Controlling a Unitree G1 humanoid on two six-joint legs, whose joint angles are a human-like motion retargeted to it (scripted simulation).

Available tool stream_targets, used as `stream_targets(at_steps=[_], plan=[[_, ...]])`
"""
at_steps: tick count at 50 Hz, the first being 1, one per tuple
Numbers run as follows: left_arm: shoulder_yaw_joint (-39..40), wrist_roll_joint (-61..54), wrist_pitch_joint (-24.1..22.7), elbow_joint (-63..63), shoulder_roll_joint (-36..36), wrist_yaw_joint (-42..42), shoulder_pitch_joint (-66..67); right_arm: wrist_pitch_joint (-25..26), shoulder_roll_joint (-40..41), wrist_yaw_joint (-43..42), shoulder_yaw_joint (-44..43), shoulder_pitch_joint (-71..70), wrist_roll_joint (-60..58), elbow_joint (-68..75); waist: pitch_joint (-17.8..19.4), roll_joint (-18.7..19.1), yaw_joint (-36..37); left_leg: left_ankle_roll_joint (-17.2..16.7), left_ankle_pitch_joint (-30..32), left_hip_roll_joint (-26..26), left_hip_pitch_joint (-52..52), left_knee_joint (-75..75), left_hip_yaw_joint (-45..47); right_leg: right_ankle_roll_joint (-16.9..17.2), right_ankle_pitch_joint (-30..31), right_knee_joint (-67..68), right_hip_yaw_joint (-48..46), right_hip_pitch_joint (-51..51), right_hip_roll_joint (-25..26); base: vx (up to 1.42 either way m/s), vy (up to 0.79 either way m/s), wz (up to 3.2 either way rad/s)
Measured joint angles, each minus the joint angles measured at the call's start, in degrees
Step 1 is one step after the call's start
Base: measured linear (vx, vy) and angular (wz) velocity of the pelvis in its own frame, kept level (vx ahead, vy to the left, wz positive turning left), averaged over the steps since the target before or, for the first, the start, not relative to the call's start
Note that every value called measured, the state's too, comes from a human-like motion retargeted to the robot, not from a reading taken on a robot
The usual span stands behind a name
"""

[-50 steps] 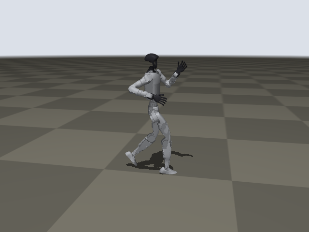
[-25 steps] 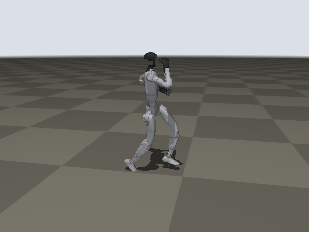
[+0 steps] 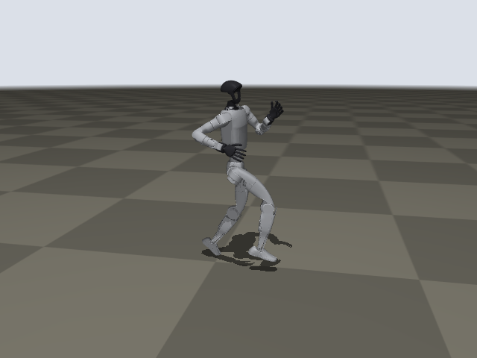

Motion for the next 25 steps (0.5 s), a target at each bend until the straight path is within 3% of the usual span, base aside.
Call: stream_targets(at_steps=[3, 5, 6, 7, 9, 10, 12, 15, 16, 18, 20, 23, 25], plan=[[1.5, -3.4, 0.4, -3.4, 0.2, -0.8, 6.9, 3.9, 6.3, -0.5, 0.8, 0.8, -3.4, 4.1, 1.0, -5.7, -3.3, 3.8, -6.8, -5.0, -1.7, 17.6, 3.6, 0.8, 4.4, -26.6, 4.1, 23.3, -9.3, 1.19, -0.27, 0.83], [3.2, -6.8, 0.7, -0.3, -2.1, -3.3, 7.5, 6.6, 3.7, 2.4, 4.1, -8.7, -6.2, 16.3, 3.1, -7.4, -4.3, 7.7, -13.7, -5.3, -8.3, 37.8, 6.1, 3.1, 12.4, -40.4, 4.0, 35.9, -13.9, 1.09, -0.3, 0.53], [4.0, -7.9, 1.2, -0.2, -2.6, -4.7, 9.2, 6.7, 2.9, 3.2, 6.4, -11.5, -10.8, 19.7, 3.8, -8.1, -3.6, 9.6, -16.9, -4.4, -12.4, 48.3, 7.7, 4.0, 13.6, -43.5, 3.6, 40.5, -15.0, 1.01, -0.31, 0.08], [4.7, -8.9, 1.6, -0.4, -2.7, -5.8, 11.1, 6.6, 2.5, 2.6, 9.0, -14.3, -15.8, 22.9, 4.8, -8.6, -2.6, 11.2, -20.0, -3.0, -16.6, 58.7, 8.9, 3.8, 11.1, -45.3, 3.5, 44.9, -15.3, 0.96, -0.33, -0.33], [6.1, -10.2, 2.3, -1.6, -1.3, -6.2, 15.4, 6.0, 4.4, -7.3, 16.8, -22.1, -25.4, 29.4, 8.9, -8.8, 0.5, 11.6, -26.0, 1.1, -25.3, 77.7, 9.1, -1.3, -8.7, -42.5, 4.5, 51.6, -12.2, 0.87, -0.34, -0.76], [7.0, -10.4, 2.2, -2.1, 0.0, -5.6, 17.8, 5.9, 6.7, -15.6, 21.9, -28.0, -28.2, 33.8, 11.8, -9.0, 2.1, 10.7, -29.3, 2.5, -29.8, 86.0, 8.4, -4.1, -18.3, -39.6, 4.6, 53.8, -10.3, 0.76, -0.32, -1.23], [11.5, -10.5, 1.6, -0.6, 2.6, -3.6, 24.1, 5.9, 12.6, -27.2, 29.8, -45.3, -26.9, 43.7, 20.2, -9.7, 4.8, 7.0, -36.4, 3.1, -38.9, 94.8, 6.5, -8.5, -29.9, -24.4, 6.4, 52.9, -5.8, 0.66, -0.26, -1.52], [19.2, -12.2, 1.2, 3.0, 3.4, -5.3, 35.1, 6.2, 17.6, -28.0, 37.4, -71.9, -27.8, 48.8, 30.7, -11.7, 8.2, 4.5, -41.1, 4.0, -53.2, 94.2, 6.1, -5.6, -35.3, -7.8, 6.2, 51.9, -3.6, 0.67, -0.15, -1.19], [19.5, -12.6, 0.8, 3.1, 4.2, -6.3, 38.8, 5.3, 17.8, -27.1, 39.5, -78.1, -27.5, 45.6, 31.2, -12.1, 10.8, 4.3, -40.5, 3.7, -57.3, 90.8, 6.7, -5.4, -36.4, -9.5, 6.8, 54.3, -4.1, 0.83, -0.1, -0.75], [18.5, -13.2, 0.1, 3.4, 7.2, -7.2, 45.5, 4.5, 18.4, -26.2, 43.3, -89.4, -26.6, 37.5, 30.7, -13.5, 18.0, 4.3, -38.2, 3.4, -63.4, 82.7, 9.1, -5.5, -36.2, -14.1, 9.1, 59.0, -6.0, 0.94, -0.11, -0.8], [15.8, -13.3, 0.3, 5.6, 12.0, -7.7, 52.4, 5.1, 21.5, -26.4, 46.5, -97.9, -25.4, 29.2, 24.8, -17.9, 25.4, 4.6, -33.2, 2.3, -68.5, 72.0, 13.8, -4.7, -31.8, -18.5, 11.6, 59.4, -10.3, 1.03, -0.1, -0.27], [14.4, -10.7, 1.4, 13.2, 20.3, -12.2, 62.0, 5.8, 27.5, -23.0, 50.1, -105.1, -23.0, 18.6, 10.9, -29.8, 28.3, 3.1, -22.0, -8.9, -70.4, 48.6, 20.3, 0.7, -12.7, -32.4, 10.5, 59.4, -19.0, 1.16, -0.13, 1.4], [16.6, -8.6, 2.1, 17.4, 22.7, -13.9, 67.7, 5.6, 28.2, -19.8, 54.4, -107.9, -21.6, 11.9, 5.8, -33.7, 30.5, 0.5, -15.4, -14.6, -64.8, 35.5, 20.5, 4.7, 3.1, -40.4, 12.0, 61.7, -19.9, 1.27, -0.23, 0.77]])
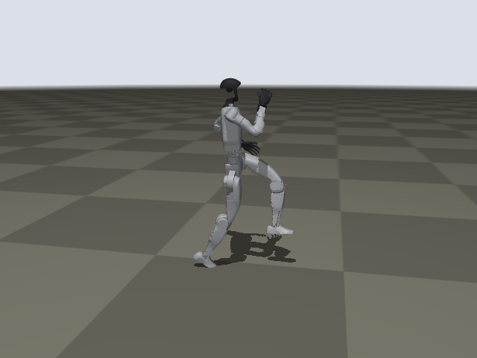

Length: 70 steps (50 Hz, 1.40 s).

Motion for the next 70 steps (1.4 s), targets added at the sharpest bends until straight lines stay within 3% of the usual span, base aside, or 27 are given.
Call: stream_targets(at_steps=[3, 5, 8, 10, 13, 15, 17, 19, 22, 25, 27, 29, 33, 36, 37, 41, 45, 48, 50, 53, 55, 57, 60, 63, 65, 67, 70], plan=[[7.3, 2.7, 1.0, 2.7, -2.1, 0.6, 6.4, -2.1, -2.0, 3.3, 9.3, -0.3, 1.8, -8.2, -2.2, 4.3, 4.5, -2.8, 7.9, 0.8, 14.7, -10.4, -4.8, -0.9, 0.1, 8.9, 6.4, -0.6, 11.5, 1.27, -0.2, -0.4], [10.4, 4.6, 1.6, 2.2, -4.7, 0.7, 8.9, -3.5, -3.8, 6.9, 14.3, 3.3, 4.0, -10.0, -3.8, 8.9, 6.7, -3.2, 12.4, 2.8, 25.5, -18.5, -7.5, -4.5, -2.9, 23.0, -2.4, -5.9, 15.1, 1.21, -0.07, -0.47], [10.6, 7.5, 3.0, 1.0, -8.7, -0.1, 7.9, -3.3, -5.6, 13.4, 15.0, 11.9, 4.1, -6.1, -5.9, 14.1, 9.1, -4.0, 24.6, 5.0, 41.3, -37.5, -9.6, -15.8, -9.7, 51.4, -19.0, -19.5, 9.4, 1.1, -0.02, -0.36], [10.0, 10.0, 4.0, -0.1, -11.9, -0.9, 5.6, -3.1, -6.3, 16.3, 13.2, 18.8, 2.0, -2.6, -6.4, 18.2, 10.5, -6.3, 31.5, 7.0, 50.5, -48.8, -12.4, -21.0, -12.4, 70.2, -20.4, -29.6, 11.8, 1.01, -0.03, -0.3], [9.1, 11.0, 3.6, -5.0, -17.9, 0.7, -1.4, -3.5, -5.9, 15.2, 8.0, 28.1, 1.9, 2.3, -1.9, 22.7, 6.9, -2.5, 7.5, 7.9, 60.3, -49.3, -15.1, -13.5, -13.6, 96.0, -17.7, -45.8, 24.9, 0.89, -0.15, 1.0], [6.1, 9.2, 2.6, -8.9, -21.8, 5.8, -13.7, -3.8, -5.2, 12.8, 2.3, 31.6, 2.5, 5.2, 6.8, 23.6, 0.2, 4.4, -13.1, 8.1, 61.3, -37.7, -16.9, -10.2, -13.3, 109.4, -20.7, -55.4, 25.8, 0.72, -0.38, 2.72], [0.8, 9.1, 2.5, -11.1, -23.9, 10.5, -32.7, -4.3, -6.5, 12.9, -6.1, 37.4, 6.0, 5.4, 14.1, 25.1, -7.6, 8.0, -23.0, 10.0, 55.7, -19.6, -23.1, -10.2, -15.8, 114.7, -23.6, -65.2, 24.6, 0.66, -0.35, 3.02], [-4.3, 11.7, 2.2, -11.9, -26.7, 12.4, -50.9, -5.8, -11.4, 15.3, -13.9, 46.6, 11.1, 1.6, 14.5, 27.4, -12.2, 5.5, -24.1, 11.7, 52.5, -13.0, -26.4, -10.1, -19.7, 112.0, -21.2, -75.1, 23.3, 0.83, -0.03, 1.21], [-5.5, 15.1, 0.5, -15.1, -30.5, 13.4, -62.9, -7.7, -25.8, 21.4, -22.1, 63.6, 20.9, -9.3, 7.0, 29.1, -17.3, 3.6, -15.7, 11.7, 60.1, -25.0, -23.7, -13.0, -23.1, 96.6, -16.4, -81.4, 20.0, 1.12, 0.1, -1.0], [-4.0, 13.3, -0.8, -18.3, -30.2, 13.0, -66.2, -6.7, -41.0, 27.2, -33.3, 79.3, 30.8, -15.7, -1.4, 33.6, -25.0, -1.7, 6.7, 13.5, 66.3, -40.5, -24.9, -11.0, -16.1, 69.9, -18.7, -77.6, 20.0, 1.23, -0.03, -0.61], [-5.1, 12.3, -1.1, -19.0, -28.6, 11.7, -68.6, -4.9, -44.8, 30.3, -41.5, 90.1, 29.7, -14.7, -5.4, 34.9, -28.1, -4.8, 19.5, 13.5, 67.0, -45.7, -27.2, -6.2, -9.1, 49.6, -15.6, -71.2, 22.6, 1.24, -0.08, 0.17], [-5.9, 11.8, -0.7, -20.9, -26.7, 10.8, -68.7, -2.9, -43.0, 31.4, -47.6, 101.3, 25.9, -14.6, -6.7, 32.6, -30.6, -4.0, 22.3, 11.2, 68.1, -44.5, -27.2, -2.5, -4.6, 31.6, -9.7, -60.7, 22.2, 1.24, -0.09, 0.69], [-3.0, 11.2, 1.3, -18.0, -29.1, 9.1, -64.9, 0.9, -33.6, 31.5, -51.1, 110.0, 18.6, -10.8, -3.6, 24.2, -32.6, 2.9, 16.1, 6.0, 69.5, -25.4, -18.1, 0.4, 7.6, 5.3, -7.0, -34.7, 10.3, 1.22, -0.13, 0.58], [0.9, 15.2, 2.3, -9.8, -33.3, 7.1, -62.2, 3.3, -31.2, 29.6, -44.8, 97.2, 12.2, 5.7, -0.7, 24.3, -32.4, 7.6, 3.7, 8.4, 57.8, 5.9, -15.4, 2.0, 12.4, -4.9, -6.0, -21.9, 9.4, 1.11, -0.22, -0.05], [2.2, 16.3, 2.7, -9.5, -33.6, 6.8, -59.7, 3.7, -29.3, 28.0, -42.3, 93.6, 10.2, 10.4, 0.1, 24.5, -31.6, 8.8, -0.3, 8.6, 52.8, 16.3, -15.2, 1.0, 9.0, -5.5, -5.8, -19.1, 9.6, 0.98, -0.06, -0.65], [9.9, 12.4, 2.1, -19.7, -30.4, 7.8, -44.4, 1.8, -18.5, 10.8, -33.1, 75.7, 8.6, 26.8, 9.6, 26.2, -23.5, 10.8, -16.4, 10.8, 33.8, 52.1, -14.0, -12.0, -28.0, 15.8, -4.1, -18.4, 14.3, 0.8, 0.01, -1.69], [15.0, 1.3, 0.9, -29.2, -26.4, 6.6, -24.2, 1.4, -12.4, 3.7, -23.3, 46.0, 4.8, 31.0, 19.0, 24.8, -16.5, 10.4, -22.3, 12.5, 11.7, 64.7, -13.9, -11.6, -38.6, 41.8, -0.4, -26.2, 17.3, 0.65, 0.09, -1.51], [13.5, -3.8, 0.2, -33.0, -18.3, 5.6, -13.2, 0.4, -10.0, 4.4, -16.9, 33.1, 6.6, 21.4, 17.1, 22.4, -9.0, 10.4, -20.7, 13.3, 3.2, 55.9, -14.0, -12.4, -39.5, 35.5, 1.1, -19.4, 15.5, 0.86, 0.13, -0.25], [10.7, -4.8, 0.0, -34.7, -12.1, 6.5, -10.4, 0.9, -10.1, 5.4, -13.1, 29.4, 5.3, 11.3, 13.7, 20.5, -3.7, 10.8, -16.3, 13.3, 1.8, 44.4, -12.5, -11.3, -33.3, 27.4, 1.1, -14.8, 13.3, 0.9, 0.14, 0.65], [4.2, -4.0, -0.9, -34.5, -7.0, 8.4, -12.4, 2.4, -11.3, 9.7, -7.6, 26.5, 1.8, -0.8, 8.8, 17.4, -0.8, 11.1, 0.0, 11.7, 7.0, 19.7, -7.9, -7.8, -14.1, 12.2, -1.5, -7.7, 10.2, 0.95, 0.12, 1.5], [1.9, -4.1, -1.8, -33.9, -5.8, 8.3, -12.7, 2.0, -10.5, 12.1, -2.5, 25.8, 3.8, -3.7, 5.1, 16.0, -0.6, 7.7, 9.4, 7.8, 13.0, 1.0, -7.4, -4.6, -1.5, 5.0, -2.1, -5.1, 9.9, 1.0, 0.08, 1.23], [3.0, -5.3, -3.3, -33.5, -5.9, 7.3, -10.3, -0.2, -9.1, 13.4, 2.1, 25.4, 7.4, -3.2, 2.6, 17.5, -0.3, 1.1, 13.3, 6.7, 21.8, -15.2, -9.8, -2.8, -0.1, 7.3, -1.2, -4.2, 13.6, 1.05, 0.06, 0.59], [3.6, -7.1, -2.3, -33.2, -8.3, 6.5, -7.5, 0.2, -7.5, 16.7, 5.8, 26.0, 5.3, -1.2, 0.8, 22.2, -2.9, -3.2, 18.9, 11.7, 36.0, -36.2, -5.9, -9.2, -3.8, 18.2, -8.4, -5.9, 18.5, 1.0, 0.1, 0.65], [2.7, -3.5, 0.9, -29.1, -14.4, 1.8, -9.6, -2.8, -8.5, 15.8, 5.0, 31.4, -1.8, 1.6, 2.7, 27.6, -3.6, -5.6, 27.2, 15.5, 53.5, -56.3, 18.1, -16.9, -14.9, 49.1, -15.6, -18.3, 15.2, 0.8, 0.1, 0.03], [2.7, -0.7, 2.8, -27.1, -16.7, 0.7, -12.3, -3.4, -9.1, 13.3, 1.3, 36.6, -3.9, 2.6, 3.1, 29.4, -3.6, -4.4, 21.0, 13.3, 58.3, -62.4, 20.7, -18.3, -21.2, 70.1, -13.0, -30.2, 15.9, 0.68, 0.13, 0.02], [3.1, -1.2, 3.0, -25.7, -18.9, 3.2, -18.2, -2.8, -8.8, 8.5, -3.5, 39.7, -5.3, 5.6, 6.4, 28.4, -6.0, 1.9, 5.8, 9.4, 58.4, -60.5, 15.3, -14.3, -27.2, 89.1, -7.5, -42.0, 18.8, 0.54, 0.04, 0.89], [1.2, 1.4, 1.7, -20.9, -21.0, 9.4, -36.8, -0.8, -6.8, -0.2, -11.4, 40.4, -5.8, 13.2, 18.0, 26.9, -13.8, 11.1, -19.0, 14.7, 47.2, -25.9, 8.7, -9.9, -34.9, 109.4, -4.6, -56.1, 23.2, 0.4, -0.13, 2.04]])
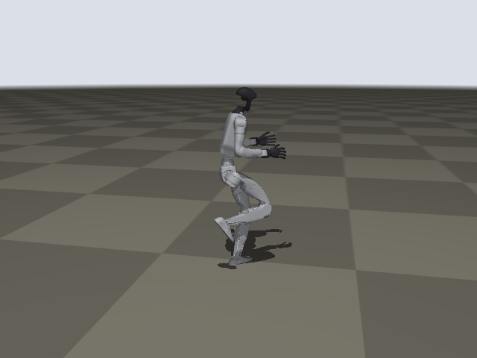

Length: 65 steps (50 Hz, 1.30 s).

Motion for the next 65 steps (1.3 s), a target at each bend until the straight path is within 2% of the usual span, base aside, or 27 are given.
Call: stream_targets(at_steps=[3, 6, 8, 10, 12, 14, 18, 20, 23, 24, 25, 28, 30, 33, 37, 40, 43, 45, 47, 50, 52, 55, 57, 58, 60, 61, 65], plan=[[-4.7, 5.0, -1.9, 3.0, 2.4, 3.8, -21.7, -2.8, -3.2, -4.0, -8.7, 4.9, 6.2, -0.5, 7.0, 5.4, -4.8, -4.1, -7.7, 9.1, -6.5, 19.1, -7.3, -0.4, -2.4, 2.9, -3.4, -15.4, 4.3, 0.46, -0.02, 1.52], [-9.5, 8.4, -2.7, 1.4, 6.5, 5.1, -35.8, -6.1, -14.6, 1.9, -15.0, 15.6, 10.8, -9.7, 4.8, 7.7, -11.8, -7.9, -4.7, 6.9, -4.9, 13.3, -12.5, 1.4, -0.2, -5.7, -1.6, -23.7, 4.4, 0.61, 0.13, 1.46], [-13.0, 8.8, -3.1, -0.4, 7.9, 4.9, -41.0, -7.3, -23.2, 7.7, -19.9, 25.1, 15.0, -16.0, 1.3, 9.2, -15.9, -10.0, 4.5, 3.6, -1.4, 2.7, -16.0, 2.8, 3.2, -15.0, 0.2, -24.3, 4.6, 0.63, 0.11, 1.53], [-17.4, 8.3, -4.0, -2.4, 8.3, 4.8, -42.2, -8.1, -28.7, 11.3, -24.2, 35.7, 20.5, -19.1, -3.2, 11.2, -18.8, -13.1, 19.1, 1.4, 2.6, -9.7, -20.1, 3.2, 8.2, -26.7, 1.4, -21.9, 5.3, 0.65, 0.03, 1.52], [-22.1, 7.8, -4.4, -3.6, 8.8, 3.3, -41.7, -7.5, -30.0, 15.4, -27.0, 45.6, 25.6, -18.8, -8.8, 12.4, -20.0, -16.0, 34.5, 0.2, 5.5, -20.7, -24.3, 2.5, 15.1, -40.3, 1.5, -17.8, 4.2, 0.65, -0.04, 1.54], [-26.0, 7.0, -4.6, -4.1, 9.4, 1.2, -42.0, -6.0, -29.2, 19.0, -28.4, 53.0, 27.9, -17.3, -13.8, 11.2, -19.7, -16.8, 41.8, -1.4, 7.0, -25.8, -26.0, 3.6, 22.3, -54.7, 2.7, -11.7, 1.7, 0.66, -0.1, 1.71], [-27.9, 4.9, -4.6, -5.2, 9.3, -0.3, -41.4, -3.0, -26.1, 19.6, -28.0, 59.8, 26.1, -13.5, -19.5, 4.0, -20.2, -12.2, 39.4, -8.1, 6.1, -17.9, -23.4, 9.3, 31.2, -84.9, 15.2, 6.6, -5.3, 0.69, -0.18, 2.64], [-28.9, 1.0, -4.2, -3.1, 7.0, -2.8, -40.8, -0.6, -20.0, 14.7, -23.4, 58.7, 17.5, -6.5, -15.5, -1.3, -20.7, -9.8, 32.8, -10.3, 6.1, 0.5, -26.5, 10.7, 36.9, -104.8, 20.3, 25.3, -10.7, 0.59, -0.16, 3.23], [-26.6, 0.4, -3.6, -2.0, 5.1, -3.0, -36.7, 2.2, -15.4, 3.5, -16.1, 54.5, 13.2, 2.0, -12.4, -5.2, -19.9, -7.4, 22.1, -12.9, -1.1, 30.3, -29.5, 11.8, 45.8, -116.6, 15.9, 39.3, -15.8, 0.54, -0.32, 2.77], [-25.6, 0.2, -3.3, -1.5, 4.5, -2.9, -35.5, 2.5, -13.7, 0.6, -14.6, 53.1, 13.5, 4.9, -11.8, -5.9, -18.5, -5.4, 18.6, -12.8, -5.1, 39.8, -27.7, 10.8, 42.0, -116.9, 13.0, 41.6, -18.0, 0.37, -0.17, 2.11], [-24.5, -0.1, -3.1, -1.2, 4.0, -2.7, -34.4, 2.6, -12.1, -2.0, -13.6, 52.0, 14.2, 7.7, -11.4, -6.8, -16.6, -2.7, 15.5, -12.9, -9.5, 48.7, -24.7, 9.1, 34.9, -116.1, 10.5, 43.3, -21.0, 0.27, -0.09, 1.71], [-18.3, -0.9, -2.3, 0.5, 2.0, -1.1, -30.8, 2.5, -7.4, -11.0, -12.8, 41.8, 17.1, 20.9, -4.1, -3.9, -9.6, -0.4, 3.2, -9.2, -21.0, 73.7, -23.7, -0.4, 6.3, -98.9, 3.8, 42.7, -17.8, 0.17, -0.19, 1.08], [-9.8, -2.7, -2.1, 0.0, 0.3, -1.1, -24.1, 4.4, -7.9, -13.3, -11.6, 26.8, 15.1, 32.6, 1.9, -3.0, -6.4, 0.6, -2.2, -7.9, -28.9, 83.8, -21.3, -2.5, -2.5, -78.9, 3.2, 34.4, -15.7, 0.04, -0.15, 0.49], [0.6, -3.8, -3.6, -5.3, -1.5, 1.4, -5.8, 7.9, -10.5, -9.5, -10.0, 8.2, 11.0, 35.9, 5.8, -3.9, -3.2, 0.8, -4.6, -7.3, -37.2, 88.9, -17.6, 0.4, -3.7, -66.0, -1.4, 29.4, -17.9, 0.17, -0.09, 0.66], [12.8, -7.5, -5.7, -18.5, 6.5, -1.0, 16.7, 6.2, -11.7, -4.9, -10.6, 3.5, 16.1, 14.7, 0.6, -5.1, 7.5, 1.9, -3.3, -3.6, -42.1, 85.7, -15.4, -1.6, -3.2, -72.3, -4.5, 33.7, -19.4, 0.4, -0.02, 1.04], [20.2, -7.7, -4.4, -23.6, 11.1, -0.9, 27.8, 4.9, -13.8, -0.6, -11.1, 8.4, 16.6, -4.6, -6.0, -4.9, 14.6, 1.2, 0.5, -6.5, -38.0, 72.0, -17.5, -0.1, 8.2, -87.7, -8.1, 43.0, -20.3, 0.51, 0.16, 1.92], [26.2, -6.5, -4.0, -24.0, 12.1, -0.1, 36.2, 2.9, -12.5, 4.7, -13.0, 12.4, 14.9, -16.2, -12.1, -6.0, 21.1, -0.8, 7.5, -4.3, -27.2, 51.6, -16.4, 5.0, 27.9, -101.5, -6.9, 50.2, -18.9, 0.58, 0.2, 1.69], [28.0, -5.7, -2.9, -23.0, 10.7, 0.5, 39.1, 1.8, -9.0, 7.6, -11.4, 12.7, 14.6, -18.3, -14.5, -7.7, 22.4, -1.3, 11.0, -4.2, -18.5, 34.4, -13.0, 7.4, 35.8, -104.1, -2.6, 50.8, -17.6, 0.5, 0.2, 2.06], [28.8, -3.7, -0.5, -21.3, 8.8, 1.1, 39.5, 1.0, -5.6, 9.2, -8.3, 12.9, 14.7, -17.0, -14.5, -6.7, 21.5, -3.4, 16.4, -2.4, -7.7, 17.2, -8.6, 6.6, 35.2, -98.4, 1.3, 50.3, -13.0, 0.48, 0.16, 2.49], [27.0, -0.7, 3.5, -17.5, 6.6, 0.8, 34.5, 1.0, -3.5, 10.4, -5.8, 13.3, 12.3, -11.9, -13.0, -2.8, 17.8, -6.4, 28.4, 1.2, 5.4, -3.5, 0.2, -1.2, 32.3, -77.5, -13.3, 42.8, -13.5, 0.38, 0.14, 3.14], [24.1, -0.7, 4.4, -14.9, 7.1, 1.1, 29.5, 0.3, -3.4, 7.8, -6.0, 15.0, 12.3, -8.0, -12.5, -2.1, 13.9, -7.9, 22.3, -1.3, 9.2, -9.8, -0.6, -5.5, 26.4, -58.5, -19.2, 35.3, -16.8, 0.28, 0.1, 3.9], [18.8, -0.2, 5.0, -11.2, 10.2, 3.6, 19.0, 0.5, -3.3, 2.1, -7.3, 17.3, 10.3, -2.4, -10.2, -3.5, 8.4, -5.6, 1.3, -7.2, 8.3, -7.0, -13.6, 1.0, 20.7, -30.7, -11.6, 21.3, -9.1, 0.2, -0.07, 4.07], [14.3, 1.2, 6.4, -6.6, 10.2, 5.1, 6.6, 1.4, -2.5, -1.9, -8.3, 16.3, 9.3, 2.8, -4.0, -2.3, 6.2, -0.3, -8.7, -8.0, 5.4, 2.5, -20.6, 4.0, 20.7, -17.0, -8.7, 13.1, -2.0, 0.16, -0.21, 3.4], [11.7, 1.5, 7.4, -3.3, 9.3, 5.2, -1.0, 1.8, -1.7, -3.6, -9.0, 15.4, 11.2, 5.7, -0.3, -0.9, 5.4, 1.7, -11.8, -7.5, 3.7, 8.2, -23.0, 3.6, 20.9, -11.9, -8.4, 9.2, 0.8, 0.21, -0.19, 2.95], [7.0, 1.1, 6.8, 1.3, 6.7, 4.9, -12.5, 0.0, -0.3, -4.8, -10.9, 16.8, 20.9, 7.7, 5.0, 2.9, 1.9, 0.5, -14.5, -4.4, 1.2, 18.1, -26.8, 3.5, 18.8, -5.6, -9.3, 1.8, 4.1, 0.34, -0.08, 2.66], [4.6, 1.0, 5.1, 2.1, 5.4, 5.7, -17.0, -1.5, -1.1, -4.0, -12.2, 18.8, 25.9, 6.1, 5.1, 4.4, -0.5, -1.2, -14.4, -4.2, 1.2, 17.8, -28.8, 2.1, 16.0, -4.8, -8.7, -2.2, 4.1, 0.5, 0.06, 2.28], [-0.4, 1.8, -0.9, -1.6, 9.2, 4.6, -24.7, -5.0, -10.4, 8.2, -20.0, 34.0, 29.5, -6.8, -1.6, 8.1, -13.4, -8.7, -5.5, -5.4, 5.7, 5.0, -36.2, -0.3, 10.5, -12.8, -6.5, -12.1, 0.0, 0.73, 0.11, 1.83]])
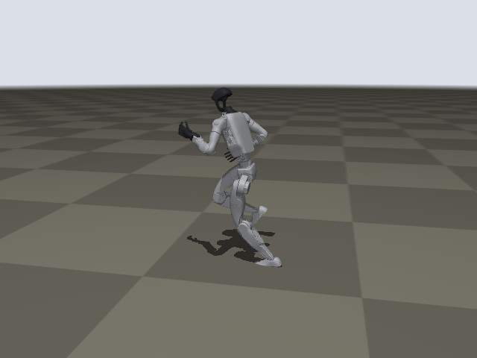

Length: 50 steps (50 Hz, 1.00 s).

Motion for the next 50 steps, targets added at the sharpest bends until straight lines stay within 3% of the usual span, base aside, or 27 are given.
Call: stream_targets(at_steps=[2, 5, 7, 8, 10, 12, 13, 15, 17, 18, 20, 23, 25, 27, 30, 33, 35, 37, 40, 42, 43, 45, 47, 48, 50], plan=[[-3.9, 0.2, -2.2, -1.9, 5.2, -2.1, -0.6, -0.6, -4.9, 8.7, -5.1, 10.2, 5.7, -5.7, -5.0, 1.6, -4.2, -3.8, 12.3, -0.1, 3.8, -10.2, -2.2, 1.1, 2.2, -11.4, 0.0, -0.6, -1.8, 0.9, 0.02, 1.12], [-13.5, 3.4, -5.1, -4.8, 12.2, -5.8, -0.6, -0.8, -9.7, 15.2, -9.0, 21.7, 9.8, -9.1, -11.7, 3.5, -5.6, -8.4, 35.2, 0.4, 8.9, -24.2, -1.6, 2.3, 12.2, -34.3, -1.0, 2.7, -3.7, 0.93, -0.05, 0.16], [-16.9, 4.1, -5.3, -6.2, 13.5, -6.3, 0.8, 0.4, -12.8, 15.6, -9.3, 23.2, 5.3, -7.4, -15.8, 3.2, -3.3, -7.0, 43.7, -0.2, 8.8, -28.0, 5.6, 3.4, 18.2, -53.9, 2.1, 7.3, -2.6, 0.96, -0.09, -0.19], [-17.3, 3.6, -5.7, -6.9, 13.7, -6.5, 1.6, 0.5, -13.3, 15.4, -10.0, 23.8, 4.5, -7.1, -16.8, 1.7, -4.3, -6.9, 43.1, -1.2, 9.0, -26.5, 9.6, 6.5, 18.7, -60.5, 3.0, 10.5, -4.7, 1.06, -0.11, 0.92], [-17.3, 1.5, -5.8, -7.5, 12.4, -6.1, 3.7, 1.8, -14.3, 15.5, -10.2, 24.2, 2.7, -6.0, -18.3, -1.6, -4.7, -1.4, 40.8, -4.5, 9.0, -23.0, 16.6, 7.9, 18.1, -75.5, 8.2, 18.3, -8.2, 1.02, -0.12, 0.89], [-11.1, -6.5, -2.8, -9.2, 9.9, -8.7, 11.6, 8.1, -15.9, 18.4, -4.0, 16.1, -1.9, 1.3, -13.1, -4.7, -3.1, 2.7, 32.8, -4.2, 12.3, -8.1, 22.8, 8.4, 23.0, -93.9, 9.2, 35.9, -10.4, 0.9, -0.04, -0.53], [-9.6, -7.9, -1.5, -9.4, 9.0, -9.1, 14.2, 9.6, -16.6, 20.2, -1.4, 13.3, -3.3, 3.4, -12.3, -6.2, -2.5, 4.7, 29.5, -4.7, 10.5, 0.8, 23.1, 8.0, 24.7, -97.4, 4.7, 40.4, -13.3, 0.87, -0.07, -0.37], [-7.0, -9.9, 0.1, -9.4, 7.9, -9.0, 18.5, 11.1, -18.2, 22.2, 4.3, 6.9, -6.7, 7.3, -11.9, -7.0, 0.1, 8.0, 21.7, -2.6, 3.1, 21.9, 23.7, 5.4, 19.1, -99.6, -4.9, 46.8, -16.1, 0.82, -0.1, -0.27], [-3.2, -11.5, 0.1, -9.1, 7.5, -8.2, 21.8, 10.6, -18.5, 19.2, 10.1, -0.2, -9.3, 11.0, -9.5, -5.6, 4.5, 9.9, 13.0, 1.6, -4.7, 42.9, 22.3, -0.4, 3.1, -96.6, -4.2, 51.8, -13.0, 0.73, -0.09, -0.85], [0.1, -12.3, 0.0, -8.9, 6.9, -7.9, 24.1, 9.8, -17.8, 16.1, 13.8, -5.8, -9.9, 14.2, -6.8, -3.9, 7.0, 10.0, 8.3, 3.6, -8.5, 52.8, 20.5, -3.8, -3.4, -91.4, -2.6, 52.4, -10.4, 0.63, -0.03, -1.47], [6.9, -14.3, -0.4, -7.5, 3.7, -7.9, 30.7, 8.2, -15.1, 8.4, 20.1, -19.6, -10.5, 20.5, -0.5, -2.1, 11.9, 8.4, 0.8, 4.4, -16.7, 68.5, 17.3, -7.3, -13.3, -72.4, 0.3, 48.5, -7.6, 0.55, 0.04, -1.76], [12.1, -18.8, 0.2, -2.2, -1.9, -9.2, 42.2, 7.7, -10.1, 6.2, 28.1, -45.4, -8.7, 20.0, 5.7, -4.3, 16.4, 7.2, -4.2, 2.3, -32.7, 80.9, 14.2, -4.3, -19.3, -58.5, 3.1, 46.1, -9.7, 0.6, 0.09, -1.13], [12.9, -18.4, -0.2, -0.6, -0.3, -8.8, 49.8, 8.1, -8.5, 11.8, 33.2, -60.0, -5.6, 11.9, 5.6, -6.2, 21.8, 7.3, -5.6, 1.9, -42.2, 84.0, 11.7, -3.9, -21.0, -59.5, 5.4, 48.7, -11.0, 0.78, 0.11, -0.85], [13.4, -18.3, -1.0, -1.2, 4.9, -8.9, 56.6, 7.6, -9.0, 12.8, 39.2, -72.2, -2.8, 1.3, 1.7, -9.9, 29.2, 8.4, -4.6, 2.5, -50.2, 82.8, 11.5, -0.7, -17.9, -63.0, 7.8, 49.7, -14.3, 0.89, 0.2, -0.61], [13.8, -19.5, -1.0, -2.8, 10.8, -11.0, 65.5, 6.5, -10.8, 11.2, 45.5, -84.3, -1.7, -14.0, -5.3, -14.6, 37.1, 10.3, -0.8, 4.3, -56.2, 75.3, 12.5, 1.7, -4.0, -79.0, 10.3, 56.4, -18.7, 0.99, 0.32, 0.04], [15.3, -21.1, -0.7, -1.0, 11.1, -12.6, 71.1, 5.1, -9.1, 8.0, 47.6, -89.6, -2.4, -21.7, -11.8, -19.7, 41.0, 11.2, 6.3, 8.9, -56.1, 63.5, 17.2, 7.4, 18.2, -91.1, 11.7, 58.9, -21.5, 1.03, 0.35, 0.2], [16.6, -21.2, -0.2, 0.5, 9.3, -13.2, 72.6, 3.8, -6.4, 5.0, 48.5, -90.4, -2.9, -23.7, -14.6, -21.4, 40.7, 9.9, 13.1, 10.6, -52.7, 53.4, 19.3, 10.2, 23.6, -89.9, 11.9, 58.0, -20.1, 1.01, 0.33, 0.49], [15.4, -18.2, 0.5, 2.0, 6.0, -12.6, 69.7, 4.0, -2.9, 4.3, 49.1, -88.7, -6.5, -23.8, -12.9, -19.6, 37.5, 6.5, 22.4, 8.1, -44.9, 39.7, 18.2, 4.8, 20.5, -82.5, 10.8, 58.8, -16.3, 1.0, 0.33, 0.89], [10.2, -10.0, 1.2, 6.0, 3.3, -11.3, 61.3, 2.5, 0.0, 4.3, 46.2, -77.5, -8.6, -21.7, -10.3, -17.1, 35.2, 1.0, 35.4, 3.8, -29.9, 15.0, 16.1, -0.2, 15.3, -62.5, 4.0, 55.4, -13.6, 1.02, 0.3, 0.69], [5.9, -4.9, 2.2, 8.7, 2.3, -10.6, 58.2, 1.2, 1.6, 3.1, 42.6, -62.2, -9.7, -17.3, -12.7, -15.0, 36.0, -3.4, 42.1, 3.1, -18.5, -4.1, 15.0, -6.1, 9.6, -46.6, -0.4, 50.3, -13.3, 1.05, 0.28, 0.11], [4.5, -2.6, 2.5, 9.7, 1.4, -10.3, 56.4, 0.9, 2.7, 2.1, 40.9, -55.9, -11.1, -13.8, -13.6, -13.6, 36.2, -6.0, 44.5, 3.2, -13.2, -12.6, 14.2, -8.0, 5.9, -37.6, -0.3, 46.9, -10.7, 1.02, 0.26, 0.06], [3.1, 0.2, 1.1, 10.7, -0.8, -9.3, 51.6, 0.5, 5.8, -0.8, 36.8, -46.5, -15.7, -5.6, -13.5, -11.4, 34.4, -7.9, 34.8, 4.3, -6.8, -16.5, 14.1, -5.2, 0.5, -17.9, 0.1, 38.5, -2.6, 0.94, 0.22, 0.32], [1.0, 1.1, 0.9, 10.8, -4.7, -5.4, 41.7, 1.7, 8.7, -4.4, 31.2, -40.9, -21.8, 2.7, -9.9, -12.0, 31.5, -0.7, 17.2, 1.5, -1.9, -17.1, 14.6, -5.2, -8.0, 2.1, -0.2, 27.1, 2.2, 0.74, 0.16, 0.9], [-0.3, 2.0, 0.8, 10.7, -6.0, -3.5, 35.2, 1.8, 10.1, -5.9, 27.4, -37.8, -24.0, 5.7, -6.7, -11.9, 28.2, 3.6, 8.5, 1.1, -3.3, -8.4, 13.3, -3.7, -10.7, 10.3, -3.0, 21.8, 3.4, 0.63, 0.07, 1.83], [-3.7, 3.9, 2.1, 12.1, -8.8, 1.5, 15.9, 1.7, 10.8, -6.7, 19.2, -33.1, -20.4, 9.5, 0.4, -11.7, 22.2, 8.5, -0.3, 0.0, -7.8, 5.5, 8.6, -3.8, -15.3, 21.0, -8.1, 7.1, 7.1, 0.57, 0.0, 2.31]])
